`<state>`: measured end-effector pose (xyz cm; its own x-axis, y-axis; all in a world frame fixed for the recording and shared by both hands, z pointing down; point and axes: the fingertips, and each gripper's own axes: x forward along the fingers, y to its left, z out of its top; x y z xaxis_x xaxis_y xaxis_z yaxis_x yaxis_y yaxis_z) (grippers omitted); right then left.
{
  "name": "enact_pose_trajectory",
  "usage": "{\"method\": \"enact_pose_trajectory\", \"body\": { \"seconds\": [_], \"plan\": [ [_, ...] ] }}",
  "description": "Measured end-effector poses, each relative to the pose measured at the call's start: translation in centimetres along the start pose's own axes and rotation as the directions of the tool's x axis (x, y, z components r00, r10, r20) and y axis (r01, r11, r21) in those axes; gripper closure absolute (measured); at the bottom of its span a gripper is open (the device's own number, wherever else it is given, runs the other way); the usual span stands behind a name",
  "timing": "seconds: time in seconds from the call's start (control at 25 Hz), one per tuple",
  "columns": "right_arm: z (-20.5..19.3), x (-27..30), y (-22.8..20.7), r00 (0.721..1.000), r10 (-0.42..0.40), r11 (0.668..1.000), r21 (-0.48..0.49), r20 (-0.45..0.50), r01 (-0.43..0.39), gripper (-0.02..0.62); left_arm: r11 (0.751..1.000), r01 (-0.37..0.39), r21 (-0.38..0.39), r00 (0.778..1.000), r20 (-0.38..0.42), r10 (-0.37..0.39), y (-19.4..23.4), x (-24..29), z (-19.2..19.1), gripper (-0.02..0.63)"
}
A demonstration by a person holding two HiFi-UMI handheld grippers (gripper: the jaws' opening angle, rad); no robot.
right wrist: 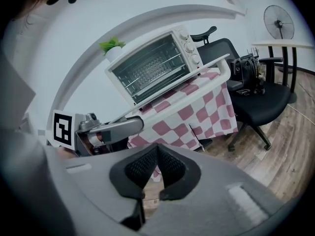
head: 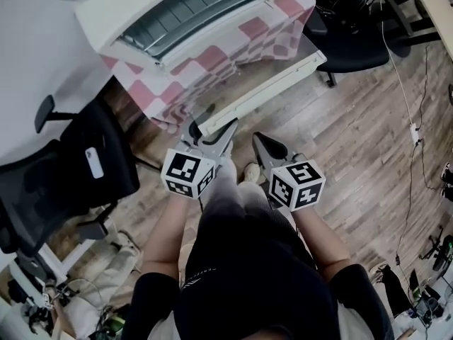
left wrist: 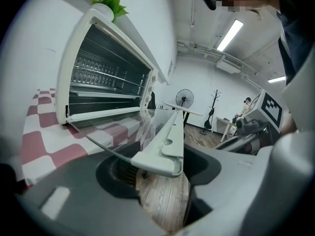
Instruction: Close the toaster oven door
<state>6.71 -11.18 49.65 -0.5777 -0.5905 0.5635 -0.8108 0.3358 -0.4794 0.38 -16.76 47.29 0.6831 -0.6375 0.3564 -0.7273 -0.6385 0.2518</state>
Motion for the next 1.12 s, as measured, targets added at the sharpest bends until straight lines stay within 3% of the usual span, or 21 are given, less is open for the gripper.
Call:
{"method": "enact_pose_trajectory", "body": {
  "seconds": [0.72,1.12],
  "plan": [
    [5.8,-1.1,3.4,0.995,0.037,0.995,-0.096,0.097,-0.028,0.592,0.992,0.063,-0.113,0.992,0.116,-0.05,-0.2,-2.4,6.3,0.397],
    [9.7,-0.8,4.0,0.986,0.039,0.991,-0.135,0.163,-0.017,0.592,0.983,0.094,-0.155,0.973,0.224,-0.058,1.0,-3.5,10.8,0.417]
  ]
}}
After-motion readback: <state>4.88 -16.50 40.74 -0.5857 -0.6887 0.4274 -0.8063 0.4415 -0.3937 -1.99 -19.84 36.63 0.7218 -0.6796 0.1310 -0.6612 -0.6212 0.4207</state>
